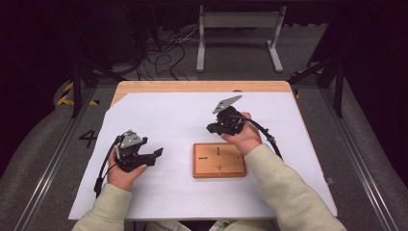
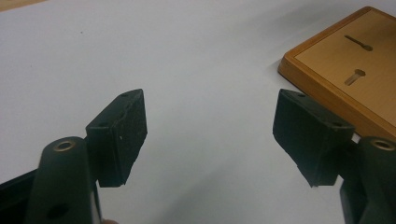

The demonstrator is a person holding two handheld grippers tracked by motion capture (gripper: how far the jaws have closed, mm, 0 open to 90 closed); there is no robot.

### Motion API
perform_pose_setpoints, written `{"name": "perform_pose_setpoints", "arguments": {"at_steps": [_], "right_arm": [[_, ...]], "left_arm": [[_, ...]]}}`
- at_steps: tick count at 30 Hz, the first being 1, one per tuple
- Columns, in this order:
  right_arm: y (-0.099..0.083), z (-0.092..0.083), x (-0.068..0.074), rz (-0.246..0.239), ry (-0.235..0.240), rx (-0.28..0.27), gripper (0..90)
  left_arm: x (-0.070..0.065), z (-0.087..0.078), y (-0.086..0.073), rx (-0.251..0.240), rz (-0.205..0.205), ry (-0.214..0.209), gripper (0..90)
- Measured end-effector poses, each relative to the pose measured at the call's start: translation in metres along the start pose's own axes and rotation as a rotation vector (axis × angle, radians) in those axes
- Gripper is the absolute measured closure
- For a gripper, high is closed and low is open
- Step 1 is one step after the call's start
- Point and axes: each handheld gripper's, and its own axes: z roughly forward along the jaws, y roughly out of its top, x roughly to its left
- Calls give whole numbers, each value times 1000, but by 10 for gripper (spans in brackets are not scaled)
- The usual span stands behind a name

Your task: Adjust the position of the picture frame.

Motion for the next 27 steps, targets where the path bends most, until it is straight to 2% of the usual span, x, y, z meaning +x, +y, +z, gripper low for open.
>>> {"name": "perform_pose_setpoints", "arguments": {"at_steps": [1,7,10,11,13,14,18,22,27], "right_arm": [[-3,-7,1,0,-2,-16,834],[-22,-43,2,2,-23,-83,750],[-32,-58,2,6,-28,-112,715],[-32,-58,2,6,-28,-112,715],[-47,-72,1,24,-41,-132,687],[-47,-72,1,24,-41,-132,687],[-68,-87,-4,67,-50,-153,638],[-80,-96,-6,93,-61,-147,544],[-90,-107,-6,104,-67,-202,520]], "left_arm": [[0,0,0,-1,-10,-6,266],[-2,0,3,-8,0,-10,265],[-2,0,4,-9,3,-15,264],[-2,0,4,-9,3,-15,264],[-3,0,6,-12,7,-18,263],[-3,0,6,-12,7,-18,262],[-3,-2,8,-19,17,-21,260],[-3,-4,12,-28,13,-23,258],[-6,-7,14,-34,15,-40,266]]}}
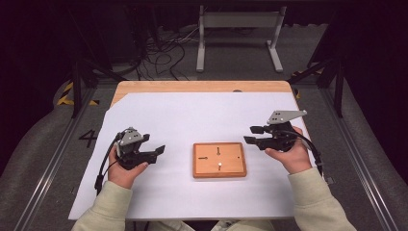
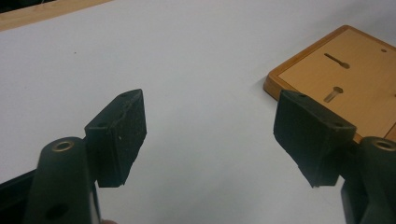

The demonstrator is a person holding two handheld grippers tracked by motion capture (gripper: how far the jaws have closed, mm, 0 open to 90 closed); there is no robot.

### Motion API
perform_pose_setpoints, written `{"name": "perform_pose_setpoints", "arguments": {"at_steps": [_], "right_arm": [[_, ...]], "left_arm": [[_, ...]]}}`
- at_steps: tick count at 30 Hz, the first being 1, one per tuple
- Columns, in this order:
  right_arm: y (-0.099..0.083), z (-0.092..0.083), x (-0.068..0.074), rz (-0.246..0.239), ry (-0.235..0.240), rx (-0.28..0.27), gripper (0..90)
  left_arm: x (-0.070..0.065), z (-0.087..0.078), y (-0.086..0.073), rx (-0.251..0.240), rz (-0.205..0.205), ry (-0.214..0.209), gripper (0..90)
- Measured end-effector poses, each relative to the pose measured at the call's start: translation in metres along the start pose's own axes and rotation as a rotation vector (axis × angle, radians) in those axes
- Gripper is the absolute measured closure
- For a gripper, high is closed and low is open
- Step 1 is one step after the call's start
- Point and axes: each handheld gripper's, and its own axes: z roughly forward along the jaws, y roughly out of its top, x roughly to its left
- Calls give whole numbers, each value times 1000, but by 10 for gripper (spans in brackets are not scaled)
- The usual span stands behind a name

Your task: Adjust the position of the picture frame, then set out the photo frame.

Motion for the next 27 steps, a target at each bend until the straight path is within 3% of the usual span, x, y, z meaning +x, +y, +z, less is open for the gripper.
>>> {"name": "perform_pose_setpoints", "arguments": {"at_steps": [7,12,17,22,27], "right_arm": [[-13,-7,-1,12,-20,-13,522],[-19,-12,-4,28,-39,-16,527],[-23,-16,-6,37,-50,-24,541],[-23,-19,-6,37,-52,-31,547],[-24,-19,-6,41,-52,-35,553]], "left_arm": [[-13,-3,10,-35,26,-50,289],[-28,0,20,-53,33,-112,303],[-47,8,30,-38,67,-176,340],[-63,16,37,-25,104,-181,330],[-76,24,44,-21,126,-232,368]]}}
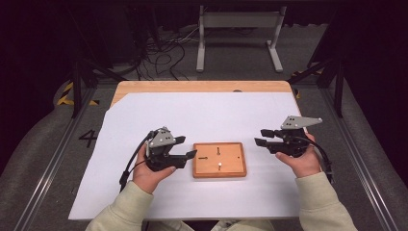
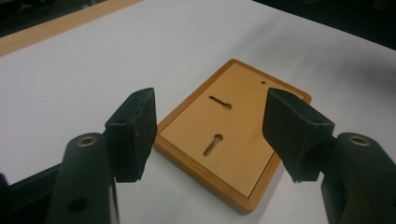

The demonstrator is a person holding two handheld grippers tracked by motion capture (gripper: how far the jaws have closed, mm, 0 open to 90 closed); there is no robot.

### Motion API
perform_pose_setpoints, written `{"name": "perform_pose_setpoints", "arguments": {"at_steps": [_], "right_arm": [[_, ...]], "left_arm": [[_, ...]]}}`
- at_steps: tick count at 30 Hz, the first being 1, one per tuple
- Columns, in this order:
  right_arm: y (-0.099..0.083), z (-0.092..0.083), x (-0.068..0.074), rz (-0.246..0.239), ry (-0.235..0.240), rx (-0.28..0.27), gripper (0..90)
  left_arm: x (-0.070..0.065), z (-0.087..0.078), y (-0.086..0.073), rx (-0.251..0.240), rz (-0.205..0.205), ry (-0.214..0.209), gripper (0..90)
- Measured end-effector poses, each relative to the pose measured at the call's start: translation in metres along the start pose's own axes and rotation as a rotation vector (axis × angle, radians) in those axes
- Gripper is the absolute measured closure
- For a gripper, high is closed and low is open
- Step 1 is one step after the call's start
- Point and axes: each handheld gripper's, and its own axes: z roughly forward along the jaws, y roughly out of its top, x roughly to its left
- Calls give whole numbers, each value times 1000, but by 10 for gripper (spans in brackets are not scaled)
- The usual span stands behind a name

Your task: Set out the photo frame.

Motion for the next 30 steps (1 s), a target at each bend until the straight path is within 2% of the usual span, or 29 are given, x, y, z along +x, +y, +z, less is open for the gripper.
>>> {"name": "perform_pose_setpoints", "arguments": {"at_steps": [3,4,6,11,12,13,15,16,20,24,27,30], "right_arm": [[-1,2,0,-2,-1,7,563],[-1,2,0,-1,0,8,566],[-1,1,0,-2,0,5,570],[-1,-3,0,1,-3,-6,574],[-2,-3,0,3,-8,-3,576],[-2,-3,0,3,-8,-3,576],[-4,-2,0,4,-13,7,579],[-5,-1,0,5,-9,10,579],[-6,1,0,4,-8,15,579],[-6,0,1,4,-9,17,579],[-7,0,0,12,-14,17,578],[-9,1,-1,17,-14,23,577]], "left_arm": [[-3,7,1,6,4,-12,380],[-4,12,3,6,3,-32,384],[-5,14,3,1,5,-44,388],[-11,25,1,5,35,-98,384],[-11,29,0,-6,22,-131,384],[-11,29,0,-6,22,-131,385],[-11,34,-2,-5,7,-167,391],[-12,37,-3,9,0,-175,398],[-17,52,-10,36,19,-188,414],[-21,61,-13,19,22,-205,446],[-22,69,-16,15,6,-243,467],[-24,76,-19,19,9,-250,493]]}}
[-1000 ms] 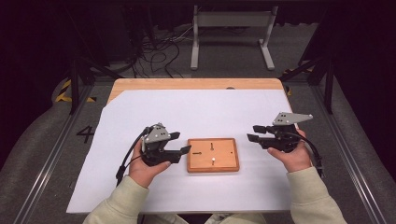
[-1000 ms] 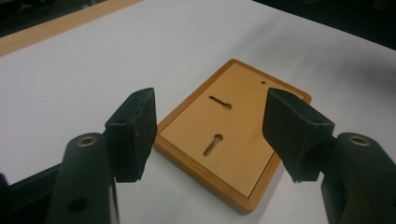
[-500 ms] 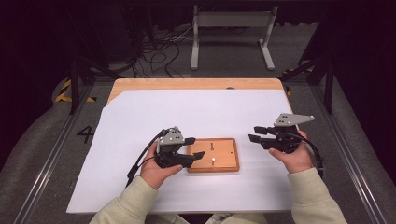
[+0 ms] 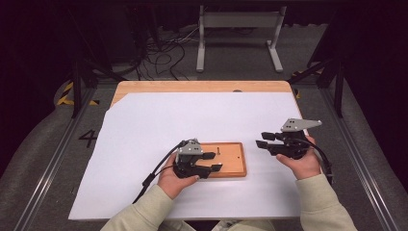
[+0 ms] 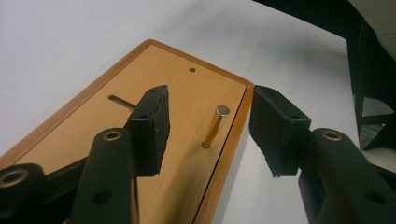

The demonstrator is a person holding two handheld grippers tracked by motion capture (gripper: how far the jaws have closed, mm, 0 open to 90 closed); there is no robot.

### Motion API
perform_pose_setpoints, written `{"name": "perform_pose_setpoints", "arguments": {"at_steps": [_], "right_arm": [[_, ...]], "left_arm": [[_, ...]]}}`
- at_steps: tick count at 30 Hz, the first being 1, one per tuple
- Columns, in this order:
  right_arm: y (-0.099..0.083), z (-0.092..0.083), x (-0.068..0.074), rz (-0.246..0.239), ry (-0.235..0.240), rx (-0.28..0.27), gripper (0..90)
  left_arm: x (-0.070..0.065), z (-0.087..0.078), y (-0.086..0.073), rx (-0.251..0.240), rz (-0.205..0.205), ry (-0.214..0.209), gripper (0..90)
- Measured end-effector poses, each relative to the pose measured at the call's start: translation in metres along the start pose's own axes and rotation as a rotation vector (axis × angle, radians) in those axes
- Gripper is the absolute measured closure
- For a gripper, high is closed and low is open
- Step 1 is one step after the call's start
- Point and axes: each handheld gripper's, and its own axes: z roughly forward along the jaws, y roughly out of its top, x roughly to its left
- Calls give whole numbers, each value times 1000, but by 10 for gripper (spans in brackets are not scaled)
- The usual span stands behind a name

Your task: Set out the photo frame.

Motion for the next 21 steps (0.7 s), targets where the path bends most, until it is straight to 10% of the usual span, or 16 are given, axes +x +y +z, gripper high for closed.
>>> {"name": "perform_pose_setpoints", "arguments": {"at_steps": [15,21], "right_arm": [[-3,1,-1,5,-1,10,579],[-5,1,-2,10,-8,15,582]], "left_arm": [[-5,26,-4,29,17,18,781],[-10,26,-2,50,98,60,833]]}}
